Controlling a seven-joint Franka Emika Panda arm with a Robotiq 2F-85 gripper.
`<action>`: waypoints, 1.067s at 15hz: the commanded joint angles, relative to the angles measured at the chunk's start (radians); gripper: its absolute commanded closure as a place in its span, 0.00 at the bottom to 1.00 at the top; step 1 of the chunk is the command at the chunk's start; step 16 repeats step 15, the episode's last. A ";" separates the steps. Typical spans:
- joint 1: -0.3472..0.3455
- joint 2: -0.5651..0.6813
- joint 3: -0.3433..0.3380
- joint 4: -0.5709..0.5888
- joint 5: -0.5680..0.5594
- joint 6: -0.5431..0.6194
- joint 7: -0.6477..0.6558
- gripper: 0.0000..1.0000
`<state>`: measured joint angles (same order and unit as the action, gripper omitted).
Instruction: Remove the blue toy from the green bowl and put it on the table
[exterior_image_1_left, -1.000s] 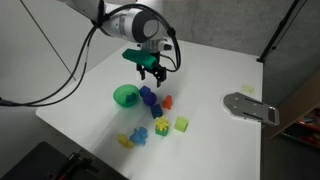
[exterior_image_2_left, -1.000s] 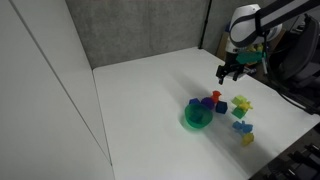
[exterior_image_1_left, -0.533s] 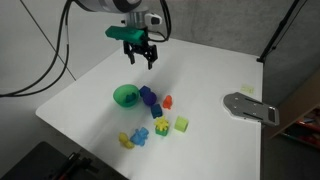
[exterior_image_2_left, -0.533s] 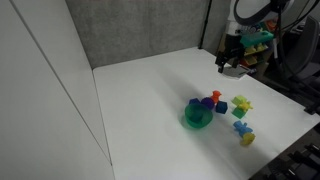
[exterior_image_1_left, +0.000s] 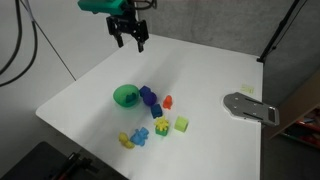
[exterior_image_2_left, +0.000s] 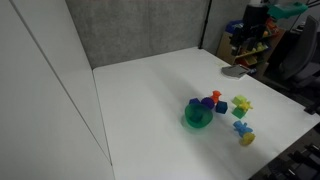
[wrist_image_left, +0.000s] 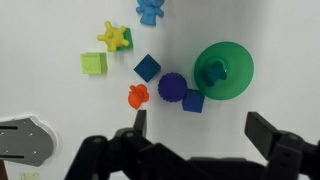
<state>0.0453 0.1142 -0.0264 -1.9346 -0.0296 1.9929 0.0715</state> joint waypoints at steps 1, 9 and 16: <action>-0.021 -0.143 0.009 -0.081 0.029 -0.081 -0.024 0.00; -0.029 -0.331 0.004 -0.102 0.025 -0.303 -0.048 0.00; -0.029 -0.333 0.011 -0.084 0.015 -0.316 -0.024 0.00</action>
